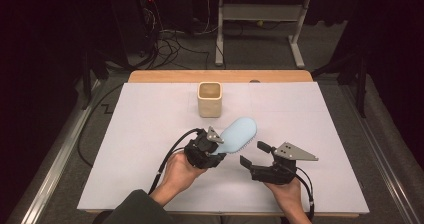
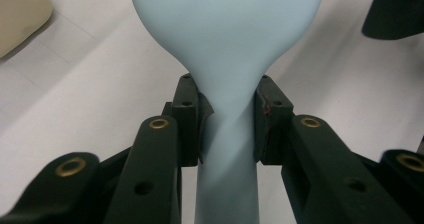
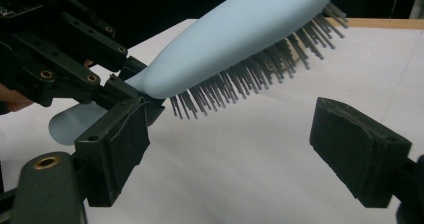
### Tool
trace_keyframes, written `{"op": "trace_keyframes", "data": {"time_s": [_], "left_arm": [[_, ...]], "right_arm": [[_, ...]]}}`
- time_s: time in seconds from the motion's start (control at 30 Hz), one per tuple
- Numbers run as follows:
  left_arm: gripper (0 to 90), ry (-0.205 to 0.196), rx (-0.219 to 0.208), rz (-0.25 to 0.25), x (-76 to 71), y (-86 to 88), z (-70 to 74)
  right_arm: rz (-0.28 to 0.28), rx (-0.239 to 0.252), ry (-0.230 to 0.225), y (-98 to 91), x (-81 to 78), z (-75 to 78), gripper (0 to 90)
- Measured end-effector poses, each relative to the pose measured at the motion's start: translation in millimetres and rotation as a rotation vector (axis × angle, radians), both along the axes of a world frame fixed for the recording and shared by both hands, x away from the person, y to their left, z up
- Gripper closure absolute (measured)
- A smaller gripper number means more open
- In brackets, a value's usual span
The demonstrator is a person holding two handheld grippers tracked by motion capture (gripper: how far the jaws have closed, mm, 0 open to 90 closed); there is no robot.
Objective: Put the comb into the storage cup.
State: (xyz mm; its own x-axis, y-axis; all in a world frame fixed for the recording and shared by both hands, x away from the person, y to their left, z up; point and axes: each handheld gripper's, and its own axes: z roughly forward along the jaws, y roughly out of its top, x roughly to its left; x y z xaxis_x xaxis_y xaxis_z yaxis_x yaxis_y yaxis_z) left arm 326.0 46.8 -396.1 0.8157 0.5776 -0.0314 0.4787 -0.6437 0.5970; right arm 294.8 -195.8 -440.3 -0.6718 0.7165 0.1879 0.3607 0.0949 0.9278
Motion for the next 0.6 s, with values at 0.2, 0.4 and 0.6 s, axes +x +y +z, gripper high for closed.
{"op": "trace_keyframes", "data": {"time_s": [0.2, 0.4, 0.6], "left_arm": [[69.1, -0.003, -0.005, -0.002, -0.8, -1.4, -2.2], [69.1, -0.002, -0.015, -0.011, -2.1, -5.4, -4.0], [69.1, -0.004, -0.017, -0.016, -3.1, -9.6, -5.5]], "right_arm": [[0.01, 0.02, 0.017, 5.0, 4.6, 0.2, 16.3], [0.011, 0.044, 0.05, 7.6, 11.2, -1.8, 16.0], [0.018, 0.076, 0.09, 11.2, 17.6, -4.2, 15.7]]}}
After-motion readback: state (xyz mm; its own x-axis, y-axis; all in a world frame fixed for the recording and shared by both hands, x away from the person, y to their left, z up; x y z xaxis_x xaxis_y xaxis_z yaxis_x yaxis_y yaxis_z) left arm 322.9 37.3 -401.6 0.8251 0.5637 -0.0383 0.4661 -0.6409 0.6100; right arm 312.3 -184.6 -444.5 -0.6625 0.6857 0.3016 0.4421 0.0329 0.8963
